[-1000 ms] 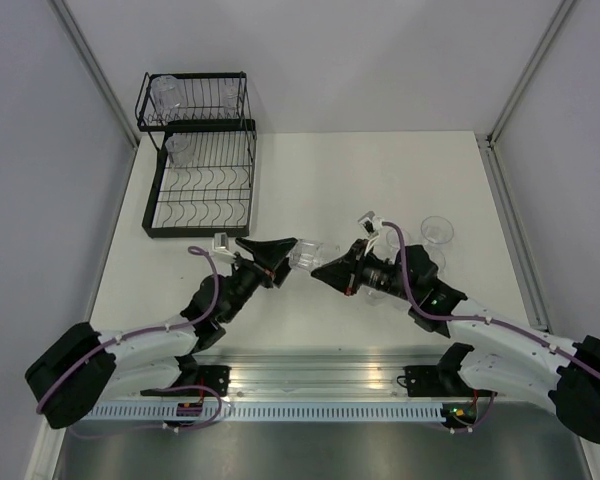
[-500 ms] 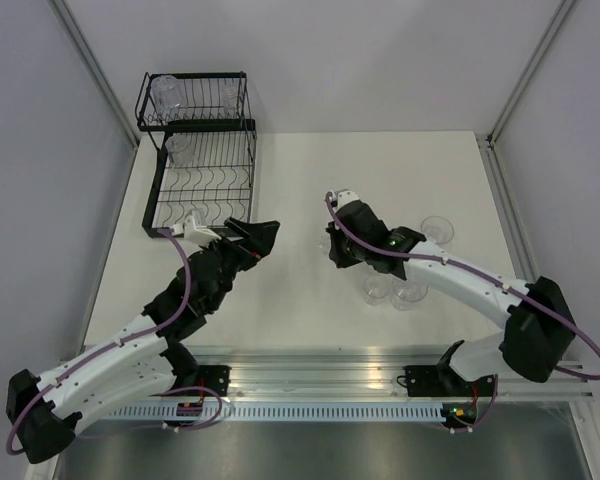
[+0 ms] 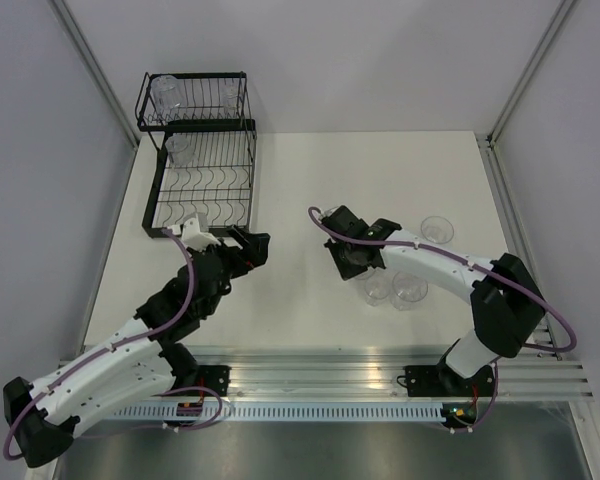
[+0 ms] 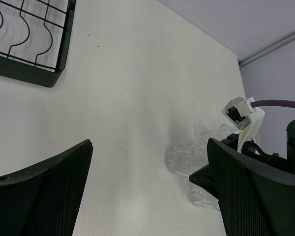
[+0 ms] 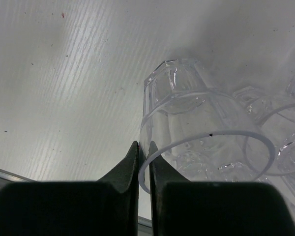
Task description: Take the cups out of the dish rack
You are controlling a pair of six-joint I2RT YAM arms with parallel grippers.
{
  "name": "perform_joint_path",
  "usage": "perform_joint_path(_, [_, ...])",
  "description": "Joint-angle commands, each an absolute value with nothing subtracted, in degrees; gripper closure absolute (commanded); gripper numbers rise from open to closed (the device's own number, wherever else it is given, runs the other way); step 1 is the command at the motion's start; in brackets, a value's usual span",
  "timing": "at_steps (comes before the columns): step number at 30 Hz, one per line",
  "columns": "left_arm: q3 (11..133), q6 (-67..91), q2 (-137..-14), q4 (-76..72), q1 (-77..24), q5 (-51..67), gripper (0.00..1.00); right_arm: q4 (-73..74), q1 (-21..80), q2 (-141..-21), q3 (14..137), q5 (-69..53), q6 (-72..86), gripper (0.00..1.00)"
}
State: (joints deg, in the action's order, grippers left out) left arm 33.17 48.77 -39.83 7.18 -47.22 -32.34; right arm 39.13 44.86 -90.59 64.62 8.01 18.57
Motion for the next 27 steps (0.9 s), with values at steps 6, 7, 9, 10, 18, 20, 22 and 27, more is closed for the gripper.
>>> perform_joint_path(6, [46.3, 29.6, -47.2, 11.5, -45.7, -42.3, 0.0, 41.5, 44.7, -93.1, 68.4, 9.1, 15.9, 0.78])
perform_joint_path(7, [47.4, 28.1, -48.9, 11.2, -45.0, -42.0, 0.0, 41.7, 44.7, -93.1, 68.6, 9.2, 15.8, 0.76])
perform_joint_path(9, [49.8, 24.4, -50.4, 9.2, -41.5, -40.4, 0.0, 41.4, 44.6, -92.7, 68.6, 9.1, 15.7, 0.65])
perform_joint_path(10, [50.6, 23.5, -51.2, 8.4, -40.1, -38.0, 0.0, 41.2, 44.7, -92.6, 68.7, 8.7, 15.6, 0.64])
perform_joint_path(18, [62.5, 20.2, -62.8, 7.2, -24.2, -30.8, 0.0, 38.0, 44.7, -86.0, 68.8, 3.5, 12.8, 0.32])
perform_joint_path(20, [65.8, 18.8, -66.3, 6.9, -22.0, -29.4, 0.0, 35.5, 44.7, -83.8, 68.2, 1.0, 12.5, 0.17])
perform_joint_path(22, [72.5, 18.1, -72.3, 8.2, -19.6, -28.7, 0.0, 33.6, 44.7, -80.3, 67.1, 0.3, 12.7, 0.1])
perform_joint_path(27, [87.8, 16.0, -84.8, 9.4, -15.4, -23.0, 0.0, 27.9, 44.7, -74.5, 63.5, -2.2, 14.4, 0.02])
